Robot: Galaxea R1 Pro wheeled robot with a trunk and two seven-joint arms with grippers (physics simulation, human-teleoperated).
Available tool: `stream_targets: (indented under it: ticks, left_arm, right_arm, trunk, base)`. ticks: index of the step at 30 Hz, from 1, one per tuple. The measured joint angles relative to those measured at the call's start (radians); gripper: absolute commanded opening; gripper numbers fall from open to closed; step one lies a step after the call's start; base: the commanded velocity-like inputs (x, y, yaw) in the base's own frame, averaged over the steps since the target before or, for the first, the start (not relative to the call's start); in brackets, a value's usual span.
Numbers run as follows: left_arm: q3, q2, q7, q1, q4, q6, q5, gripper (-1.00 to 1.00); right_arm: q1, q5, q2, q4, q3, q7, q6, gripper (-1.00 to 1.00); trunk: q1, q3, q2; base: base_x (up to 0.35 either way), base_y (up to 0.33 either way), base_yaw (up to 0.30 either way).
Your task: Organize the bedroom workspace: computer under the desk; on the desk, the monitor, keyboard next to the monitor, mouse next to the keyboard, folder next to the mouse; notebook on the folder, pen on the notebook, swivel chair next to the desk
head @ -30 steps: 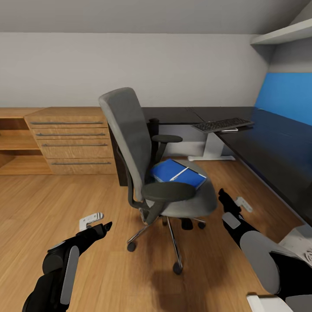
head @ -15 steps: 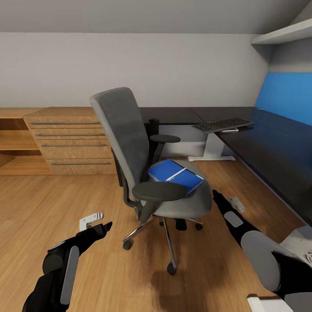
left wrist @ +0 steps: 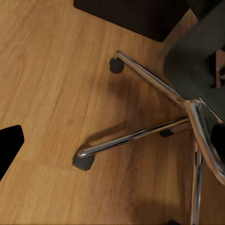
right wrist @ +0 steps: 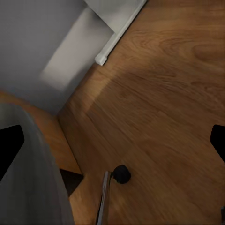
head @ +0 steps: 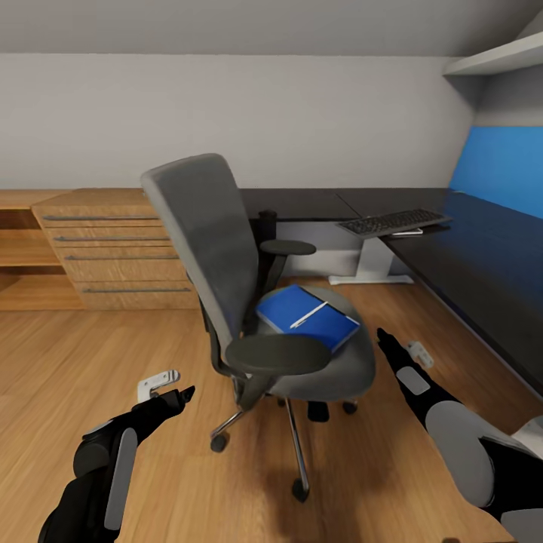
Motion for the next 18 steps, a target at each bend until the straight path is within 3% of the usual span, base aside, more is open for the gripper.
stream_targets:
  ticks: [10,18]
  left_arm:
    - [0.001,0.001,0.0,0.0,0.0,0.0,-0.001,1.0]
    - [0.001,0.002,0.0,0.0,-0.001,0.0,-0.001,1.0]
  right_arm:
    - [0.0,-0.001,-0.001,0.0,0.0,0.001,0.0,1.0]
    - [-0.001,0.0,-0.004,-0.002,-0.009,0.001,0.0,1.0]
  trunk:
    - [0.0,0.0,0.0]
    - [0.0,0.0,0.0]
  base:
    - [0.065,-0.019,0.014]
    - [0.0,0.0,0.257]
